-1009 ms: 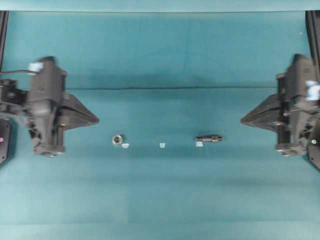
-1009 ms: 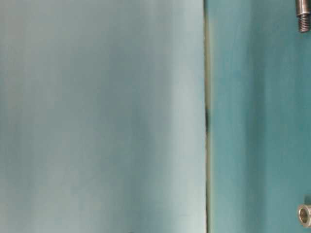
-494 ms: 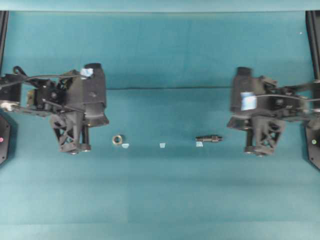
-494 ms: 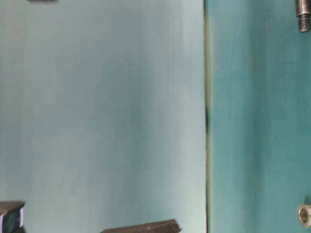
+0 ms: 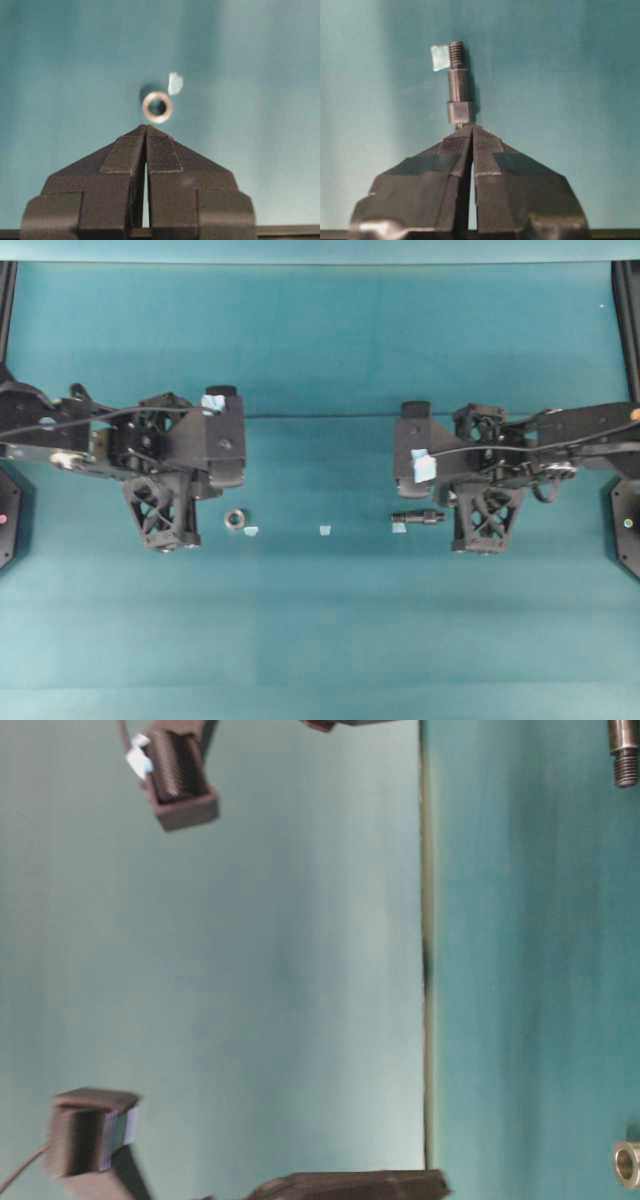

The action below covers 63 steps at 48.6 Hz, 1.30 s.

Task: Insert the washer onto the shaft with both hands.
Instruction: 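Move left gripper over the silver washer and right gripper over the shaft, then lower both open grippers around the washer and the shaft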

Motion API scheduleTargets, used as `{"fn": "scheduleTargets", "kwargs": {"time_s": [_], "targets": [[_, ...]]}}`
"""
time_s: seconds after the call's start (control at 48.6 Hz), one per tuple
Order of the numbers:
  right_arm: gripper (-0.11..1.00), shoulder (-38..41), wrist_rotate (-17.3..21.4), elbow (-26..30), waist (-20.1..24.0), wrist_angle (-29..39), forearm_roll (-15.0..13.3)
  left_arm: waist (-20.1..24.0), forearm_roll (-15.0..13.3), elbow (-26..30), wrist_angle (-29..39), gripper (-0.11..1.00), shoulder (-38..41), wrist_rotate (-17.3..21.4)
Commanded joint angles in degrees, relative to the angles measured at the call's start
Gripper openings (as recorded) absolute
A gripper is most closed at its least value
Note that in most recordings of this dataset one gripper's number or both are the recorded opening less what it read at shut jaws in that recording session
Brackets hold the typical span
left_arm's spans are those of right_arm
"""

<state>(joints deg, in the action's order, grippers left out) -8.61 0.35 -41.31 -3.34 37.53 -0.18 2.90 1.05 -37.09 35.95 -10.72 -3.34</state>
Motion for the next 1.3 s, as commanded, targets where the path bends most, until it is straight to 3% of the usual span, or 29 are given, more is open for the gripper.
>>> {"fn": "scheduleTargets", "kwargs": {"time_s": [0.0, 0.288, 0.412, 0.494, 0.638, 0.721, 0.762, 0.844, 1.277], "targets": [[-0.09, 0.5, -0.5, 1.0, -0.3, -1.8, -0.2, 0.2, 0.2, 0.9, -0.2, 0.02, 0.4, 0.2], [0.00, 1.8, -0.7, 1.2, -0.4, -2.8, -0.2, 0.2, 0.2, 0.2, -0.8, 0.02, 1.7, 0.3], [0.19, 2.2, -0.6, 1.1, -0.4, -2.7, -0.2, 0.3, 0.2, -0.4, -1.2, 0.07, 2.3, 0.2], [0.41, 2.5, -0.6, 1.0, -0.4, -2.6, -0.2, 0.3, 0.2, -0.4, -1.3, 0.25, 3.2, -0.3], [0.83, 3.3, -0.7, 0.8, -0.4, -2.7, -0.2, 0.2, 0.2, -0.4, -1.2, 0.70, 5.1, 0.2], [0.97, 3.5, -0.6, 0.7, -0.3, -2.9, -0.2, 0.2, 0.2, -0.4, -1.3, 0.90, 6.2, 0.7], [0.97, 3.6, -0.6, 0.6, -0.2, -2.9, -0.2, 0.2, 0.2, -0.4, -1.4, 0.95, 6.5, 1.1], [0.95, 3.8, -0.6, 0.3, 0.0, -2.9, -0.2, 0.2, 0.2, -0.4, -1.9, 0.90, 6.7, 1.5], [0.95, 5.4, -0.1, -1.8, 1.3, -5.4, 0.1, -0.3, 0.2, -0.6, -6.4, 0.90, 10.1, 1.0]]}}
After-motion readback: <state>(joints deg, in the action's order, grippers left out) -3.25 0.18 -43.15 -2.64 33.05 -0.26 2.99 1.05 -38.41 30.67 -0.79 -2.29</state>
